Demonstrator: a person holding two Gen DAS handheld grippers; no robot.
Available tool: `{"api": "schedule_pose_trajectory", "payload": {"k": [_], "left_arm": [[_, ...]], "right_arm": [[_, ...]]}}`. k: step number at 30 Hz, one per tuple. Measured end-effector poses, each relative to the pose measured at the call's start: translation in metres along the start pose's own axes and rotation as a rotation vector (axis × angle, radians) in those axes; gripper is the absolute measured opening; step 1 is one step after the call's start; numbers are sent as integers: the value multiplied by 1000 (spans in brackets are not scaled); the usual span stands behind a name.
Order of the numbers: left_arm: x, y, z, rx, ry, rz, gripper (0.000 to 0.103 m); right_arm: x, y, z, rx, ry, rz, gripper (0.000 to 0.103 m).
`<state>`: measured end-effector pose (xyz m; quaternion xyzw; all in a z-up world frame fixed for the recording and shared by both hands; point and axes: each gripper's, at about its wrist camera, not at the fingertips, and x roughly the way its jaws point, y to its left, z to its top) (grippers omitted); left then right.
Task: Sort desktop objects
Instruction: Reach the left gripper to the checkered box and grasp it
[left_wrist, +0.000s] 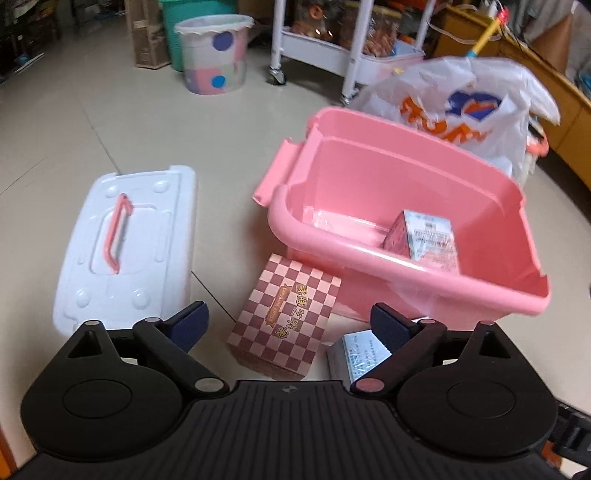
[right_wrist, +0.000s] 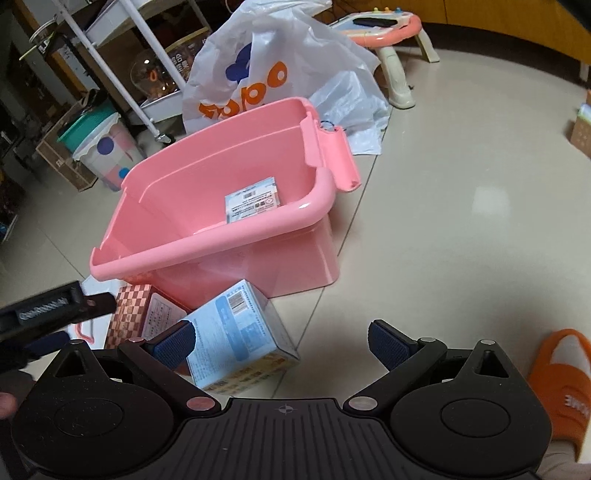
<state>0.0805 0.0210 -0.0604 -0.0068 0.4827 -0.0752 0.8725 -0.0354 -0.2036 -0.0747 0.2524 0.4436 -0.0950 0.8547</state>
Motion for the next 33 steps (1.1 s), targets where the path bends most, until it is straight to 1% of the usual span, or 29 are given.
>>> {"api": "schedule_pose_trajectory", "payload": {"k": [4,8,10,12,13,15,17,18,20,24,28,33], "left_arm": [[20,1,-1,22,28,-13,97],[38,2,-2,45,59,0,96],[47,4,-4,52,73,4,91],[55,6,-6,46,92,-14,79],[60,8,-7,43,102,-22,76],[66,8,-10,46,113,-27,75],[69,3,-12,70,117,-11,74],[71,2,-14,80,119,-4,70],[71,-1,-16,88,116,0,68],[69,-4,-19,88,114,6,66],[66,-4,-20,76,136,14,66],[55,-6,-25,74,159,44,64]], "right_arm": [[8,9,-2,-27,13,13,99],[15,12,-4,-39,34,29,99],[18,12,-6,-42,45,30,99],[22,11,-7,-42,55,25,99],[23,10,-8,-39,60,23,99],[27,8,-9,-30,69,18,99],[30,6,-10,-24,78,11,99],[32,6,-11,-21,83,8,99],[35,6,-12,-28,90,1,99],[37,6,-14,-37,103,-3,99],[37,4,-14,-30,110,0,99],[33,1,-13,-14,110,-4,99]]}}
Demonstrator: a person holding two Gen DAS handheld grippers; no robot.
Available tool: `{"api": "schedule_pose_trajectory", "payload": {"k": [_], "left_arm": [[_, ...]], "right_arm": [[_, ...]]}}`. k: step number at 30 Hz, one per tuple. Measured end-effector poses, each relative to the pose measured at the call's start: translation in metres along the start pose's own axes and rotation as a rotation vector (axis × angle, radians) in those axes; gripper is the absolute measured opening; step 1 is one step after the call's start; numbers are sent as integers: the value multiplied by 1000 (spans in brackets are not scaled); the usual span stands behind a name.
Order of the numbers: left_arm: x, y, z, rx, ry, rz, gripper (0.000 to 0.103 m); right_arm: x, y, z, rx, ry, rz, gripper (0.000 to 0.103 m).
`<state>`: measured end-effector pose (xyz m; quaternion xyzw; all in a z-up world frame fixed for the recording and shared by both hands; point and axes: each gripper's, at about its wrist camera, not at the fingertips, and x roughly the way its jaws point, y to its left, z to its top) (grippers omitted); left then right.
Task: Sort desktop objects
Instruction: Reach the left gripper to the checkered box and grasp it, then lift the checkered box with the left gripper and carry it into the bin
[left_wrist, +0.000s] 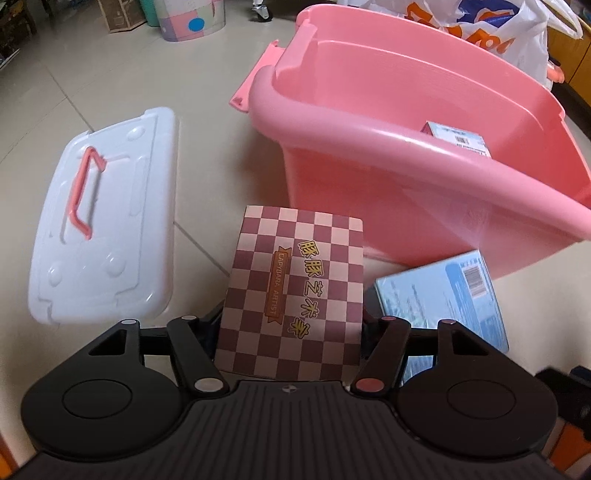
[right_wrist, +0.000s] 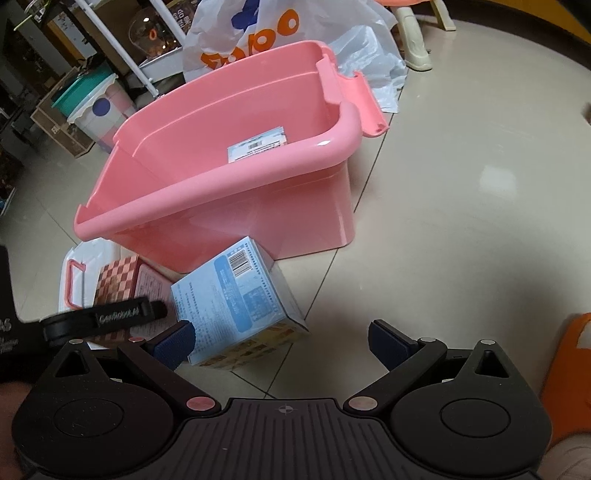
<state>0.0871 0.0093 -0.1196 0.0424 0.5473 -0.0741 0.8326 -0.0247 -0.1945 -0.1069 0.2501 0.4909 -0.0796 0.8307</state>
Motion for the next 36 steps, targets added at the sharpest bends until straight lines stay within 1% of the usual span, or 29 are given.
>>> {"api": "schedule_pose_trajectory", "payload": {"k": [4,7,10,12,16,20,22,26,30,36], "left_arm": [[-16,1,-4,-10,-6,13,63],[-34,0,-8,0,-35,32,63],[-52,0,-10,-17,-60,30,63],[-67,-1,-13,-23,-82,31,63],[-96,-9,-16,20,-140,49,63],[-127,-16,-17,38,-207,55,63],[-140,-17,-16,34,-229,47,63],[-167,-19,-6,30,-295,24,63],[-190,-21,11,14,-368,16,63],[-211,-23,50,-14,-440,-30,63]], "right_arm": [[-5,-4,0,30,0,-10,99],[-11,-5,0,36,0,-23,99],[-16,-4,1,23,7,-40,99],[-21,-1,1,-3,10,-47,99],[-29,2,-1,-35,18,-56,99],[-36,-4,-1,-4,27,-58,99],[-39,-7,-1,7,29,-67,99],[-44,-12,-2,13,37,-91,99],[-47,-12,-3,9,48,-84,99],[-46,-12,-3,4,53,-77,99]]}}
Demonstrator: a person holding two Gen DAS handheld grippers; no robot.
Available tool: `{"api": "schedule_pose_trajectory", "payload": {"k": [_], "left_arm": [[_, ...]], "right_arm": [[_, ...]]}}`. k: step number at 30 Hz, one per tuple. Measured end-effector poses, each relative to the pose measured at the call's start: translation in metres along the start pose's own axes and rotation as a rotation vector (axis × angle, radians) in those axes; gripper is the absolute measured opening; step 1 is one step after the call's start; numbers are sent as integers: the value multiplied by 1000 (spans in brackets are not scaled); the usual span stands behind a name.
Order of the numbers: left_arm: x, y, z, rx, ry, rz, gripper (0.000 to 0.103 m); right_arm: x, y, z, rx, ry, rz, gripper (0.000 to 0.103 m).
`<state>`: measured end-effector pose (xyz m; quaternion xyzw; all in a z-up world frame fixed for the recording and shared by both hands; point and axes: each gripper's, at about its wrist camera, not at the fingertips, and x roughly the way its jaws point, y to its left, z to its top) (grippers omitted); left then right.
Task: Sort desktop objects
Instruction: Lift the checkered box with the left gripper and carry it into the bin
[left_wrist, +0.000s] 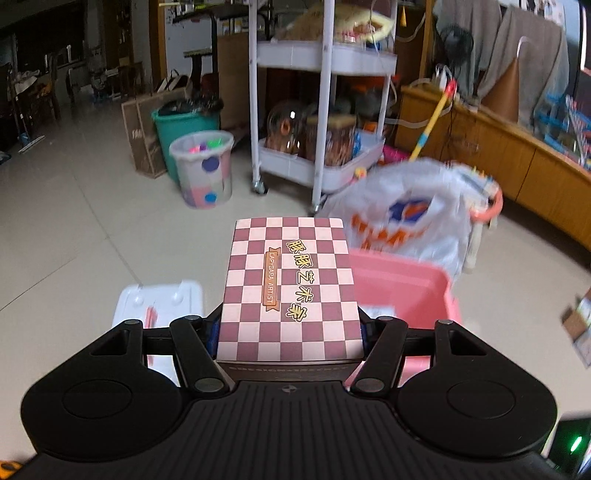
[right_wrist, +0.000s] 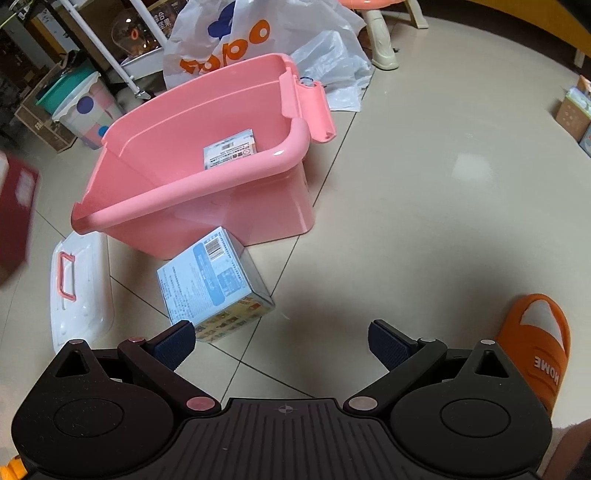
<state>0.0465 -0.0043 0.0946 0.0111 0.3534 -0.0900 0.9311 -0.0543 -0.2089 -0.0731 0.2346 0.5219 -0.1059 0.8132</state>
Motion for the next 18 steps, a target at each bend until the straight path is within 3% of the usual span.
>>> {"api": "schedule_pose_trajectory", "payload": {"k": [8,18], "left_arm": [[33,-17,39,8,-7,-15,63],[114,-34,28,5,135,-29,63]], "right_arm": [[11,-5,1,19,16,-5,99],[30,-14,1,33,33,-34,99]]}}
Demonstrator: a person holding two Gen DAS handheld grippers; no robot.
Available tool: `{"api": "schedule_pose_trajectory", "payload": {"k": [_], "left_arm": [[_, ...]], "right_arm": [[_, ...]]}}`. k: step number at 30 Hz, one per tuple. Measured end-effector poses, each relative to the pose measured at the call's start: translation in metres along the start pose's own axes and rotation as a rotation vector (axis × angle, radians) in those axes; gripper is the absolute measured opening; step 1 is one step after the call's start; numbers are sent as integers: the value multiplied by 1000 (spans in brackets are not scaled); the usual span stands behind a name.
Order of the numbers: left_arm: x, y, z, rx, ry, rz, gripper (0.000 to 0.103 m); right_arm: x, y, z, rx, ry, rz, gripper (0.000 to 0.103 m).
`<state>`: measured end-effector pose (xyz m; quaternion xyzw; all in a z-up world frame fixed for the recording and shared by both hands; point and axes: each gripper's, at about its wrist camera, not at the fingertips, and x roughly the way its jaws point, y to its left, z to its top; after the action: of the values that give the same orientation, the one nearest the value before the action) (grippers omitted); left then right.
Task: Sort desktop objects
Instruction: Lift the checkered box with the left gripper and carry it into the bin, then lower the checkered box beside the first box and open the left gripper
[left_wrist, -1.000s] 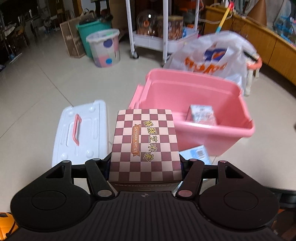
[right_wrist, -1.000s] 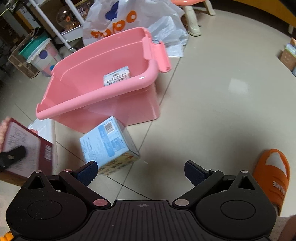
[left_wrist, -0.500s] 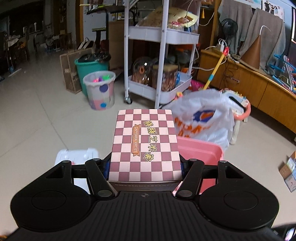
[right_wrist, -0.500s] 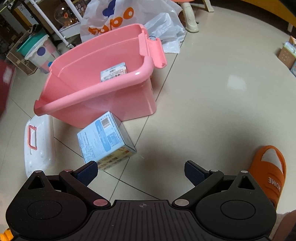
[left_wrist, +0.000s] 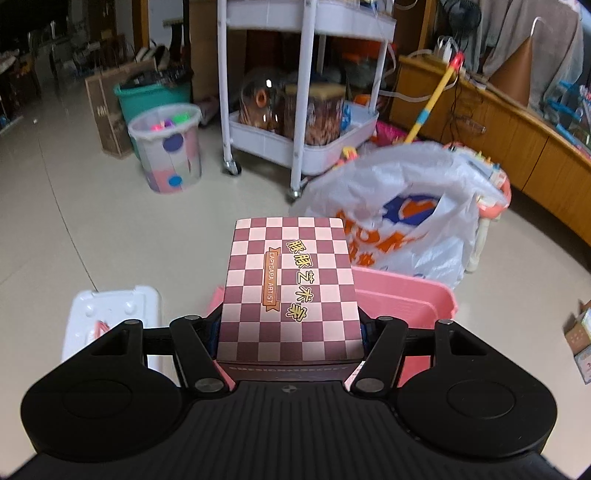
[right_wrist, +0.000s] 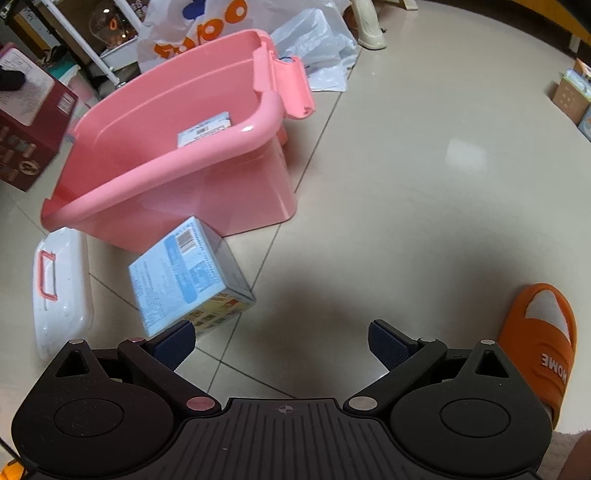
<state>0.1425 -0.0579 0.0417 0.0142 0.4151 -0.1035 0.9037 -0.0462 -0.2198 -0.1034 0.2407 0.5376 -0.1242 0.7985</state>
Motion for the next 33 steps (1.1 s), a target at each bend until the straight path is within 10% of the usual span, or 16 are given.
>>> {"api": "schedule_pose_trajectory", "payload": {"k": [15,33], "left_arm": [[116,-6,-11,34,215,-11,63],[168,-26,-28,156,371,20,63]], "right_arm": [[33,-9,5,58,44,-21,99],[47,-21,15,95,78,-36,99]]}}
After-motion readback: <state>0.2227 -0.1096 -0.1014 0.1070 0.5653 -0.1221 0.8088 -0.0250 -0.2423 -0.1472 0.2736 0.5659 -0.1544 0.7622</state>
